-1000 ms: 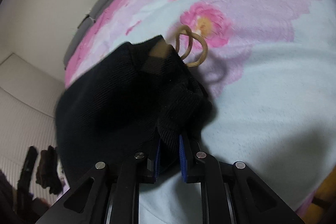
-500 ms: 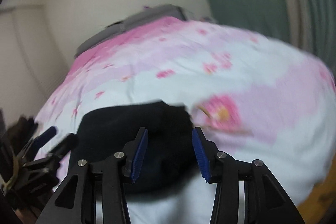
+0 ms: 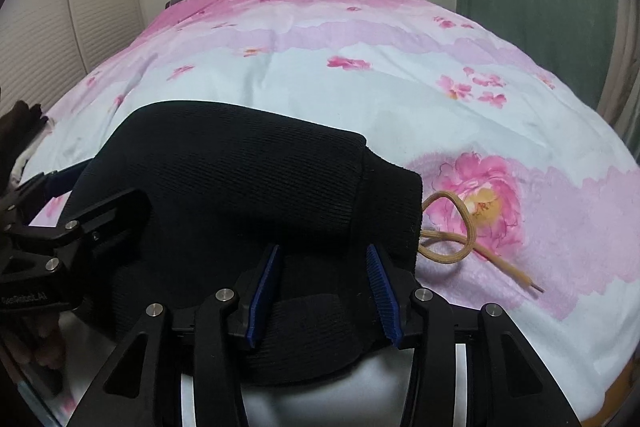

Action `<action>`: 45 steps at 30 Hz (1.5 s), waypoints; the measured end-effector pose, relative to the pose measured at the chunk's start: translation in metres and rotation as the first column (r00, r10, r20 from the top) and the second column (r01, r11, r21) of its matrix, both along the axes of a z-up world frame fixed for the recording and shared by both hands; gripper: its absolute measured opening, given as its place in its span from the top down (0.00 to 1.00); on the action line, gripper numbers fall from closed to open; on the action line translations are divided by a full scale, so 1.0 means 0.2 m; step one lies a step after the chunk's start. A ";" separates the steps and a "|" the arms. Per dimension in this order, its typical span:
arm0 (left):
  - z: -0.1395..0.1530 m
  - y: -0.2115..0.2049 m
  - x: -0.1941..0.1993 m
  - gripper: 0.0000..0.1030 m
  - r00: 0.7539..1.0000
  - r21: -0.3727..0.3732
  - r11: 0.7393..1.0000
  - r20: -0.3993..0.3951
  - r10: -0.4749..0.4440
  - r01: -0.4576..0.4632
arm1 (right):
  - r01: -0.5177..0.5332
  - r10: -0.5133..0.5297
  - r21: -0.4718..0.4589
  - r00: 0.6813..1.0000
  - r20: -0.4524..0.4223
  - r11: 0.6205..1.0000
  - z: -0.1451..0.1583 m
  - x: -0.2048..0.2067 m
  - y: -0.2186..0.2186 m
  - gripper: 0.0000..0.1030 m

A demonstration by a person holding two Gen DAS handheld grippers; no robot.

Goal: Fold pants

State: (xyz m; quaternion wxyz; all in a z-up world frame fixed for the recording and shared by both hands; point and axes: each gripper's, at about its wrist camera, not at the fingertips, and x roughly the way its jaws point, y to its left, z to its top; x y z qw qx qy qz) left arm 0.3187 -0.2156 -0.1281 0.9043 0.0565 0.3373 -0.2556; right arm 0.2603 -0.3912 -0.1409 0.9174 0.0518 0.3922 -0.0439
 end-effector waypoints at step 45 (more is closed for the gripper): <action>-0.18 0.21 -0.04 0.00 0.897 -0.354 0.851 -0.359 0.259 -0.387 | 0.256 -0.322 0.701 0.946 -0.039 0.666 -0.22 -0.06 -0.18 0.09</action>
